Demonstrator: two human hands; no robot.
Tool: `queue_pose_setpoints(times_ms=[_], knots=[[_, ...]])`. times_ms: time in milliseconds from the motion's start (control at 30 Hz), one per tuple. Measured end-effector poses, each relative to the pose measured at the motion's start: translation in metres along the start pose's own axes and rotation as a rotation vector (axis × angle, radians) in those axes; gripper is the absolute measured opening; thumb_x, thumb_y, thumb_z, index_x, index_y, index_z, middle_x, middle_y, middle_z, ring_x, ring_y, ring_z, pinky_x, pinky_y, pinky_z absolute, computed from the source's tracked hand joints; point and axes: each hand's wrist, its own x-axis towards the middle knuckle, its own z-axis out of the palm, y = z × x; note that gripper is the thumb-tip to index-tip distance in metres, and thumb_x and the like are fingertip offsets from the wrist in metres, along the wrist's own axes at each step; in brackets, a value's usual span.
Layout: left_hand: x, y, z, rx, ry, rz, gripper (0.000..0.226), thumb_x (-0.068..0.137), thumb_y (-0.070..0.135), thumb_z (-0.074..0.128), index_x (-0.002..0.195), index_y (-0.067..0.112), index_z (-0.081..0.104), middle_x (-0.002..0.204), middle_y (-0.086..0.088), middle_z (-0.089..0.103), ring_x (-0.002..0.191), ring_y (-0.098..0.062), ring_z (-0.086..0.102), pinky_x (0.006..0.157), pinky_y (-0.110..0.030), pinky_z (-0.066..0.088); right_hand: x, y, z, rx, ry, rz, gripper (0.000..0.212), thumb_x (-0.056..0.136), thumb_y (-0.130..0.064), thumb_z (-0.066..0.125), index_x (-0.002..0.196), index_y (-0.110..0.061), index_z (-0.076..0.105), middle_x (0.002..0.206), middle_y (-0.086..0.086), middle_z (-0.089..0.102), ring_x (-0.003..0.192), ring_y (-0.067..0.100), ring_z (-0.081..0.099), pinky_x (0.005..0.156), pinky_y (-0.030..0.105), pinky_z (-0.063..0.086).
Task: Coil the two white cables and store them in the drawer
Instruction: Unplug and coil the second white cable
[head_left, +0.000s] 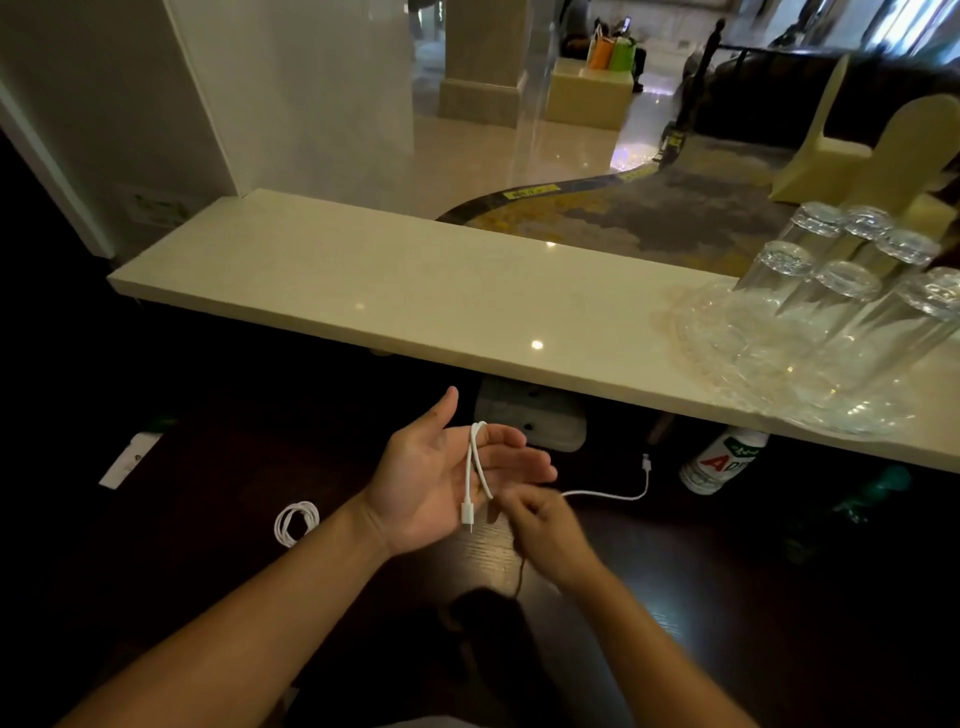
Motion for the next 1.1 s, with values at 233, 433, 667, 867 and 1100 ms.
queue_pose_setpoints(times_ms=[233, 433, 667, 867, 1100], knots=[[0.003, 0.022, -0.022, -0.011, 0.205, 0.233, 0.081, 0.093, 0.059, 0.03, 0.129, -0.01, 0.052, 0.134, -0.029, 0.056, 0.13, -0.035, 0.052, 0.119, -0.043, 0.024, -0.025, 0.017, 0.022, -0.171, -0.224, 0.062, 0.028, 0.096, -0.031, 0.055, 0.07, -0.024, 0.063, 0.054, -0.007, 0.051, 0.051, 0.006, 0.049, 0.054, 0.026, 0.041], [-0.005, 0.086, -0.041, 0.081, 0.335, 0.4, 0.079, 0.096, 0.061, 0.024, 0.134, -0.003, 0.052, 0.135, -0.017, 0.06, 0.13, -0.025, 0.054, 0.118, -0.038, 0.024, -0.057, 0.055, 0.002, -0.401, -0.344, 0.18, 0.045, 0.099, -0.029, 0.05, 0.056, -0.039, 0.058, 0.052, -0.026, 0.059, 0.053, -0.007, 0.054, 0.06, 0.009, 0.04], [0.005, 0.084, -0.047, 0.488, 0.339, 0.32, 0.084, 0.097, 0.059, 0.008, 0.139, -0.003, 0.044, 0.137, -0.013, 0.059, 0.137, -0.015, 0.045, 0.117, -0.032, 0.021, -0.071, 0.03, -0.038, -0.3, -0.243, 0.255, 0.044, 0.097, -0.032, 0.053, 0.054, -0.024, 0.056, 0.044, -0.015, 0.056, 0.048, -0.007, 0.051, 0.058, 0.011, 0.04], [0.014, 0.072, -0.058, 0.688, 0.304, 0.051, 0.096, 0.088, 0.068, 0.004, 0.144, -0.002, 0.038, 0.145, -0.013, 0.051, 0.143, -0.016, 0.034, 0.123, -0.04, 0.006, -0.086, -0.061, -0.107, 0.128, -0.121, 0.02, 0.056, 0.071, -0.07, 0.065, 0.052, -0.02, 0.05, 0.048, -0.001, 0.037, 0.044, 0.012, 0.031, 0.042, 0.021, 0.026], [0.026, 0.034, -0.033, 0.774, 0.072, -0.336, 0.112, 0.081, 0.077, -0.001, 0.14, -0.008, 0.042, 0.138, -0.022, 0.056, 0.136, -0.02, 0.046, 0.119, -0.033, 0.015, -0.04, -0.158, -0.119, 0.151, -0.019, -0.323, 0.051, 0.091, -0.053, 0.052, 0.057, -0.018, 0.04, 0.054, 0.003, 0.032, 0.048, 0.019, 0.027, 0.045, 0.029, 0.025]])
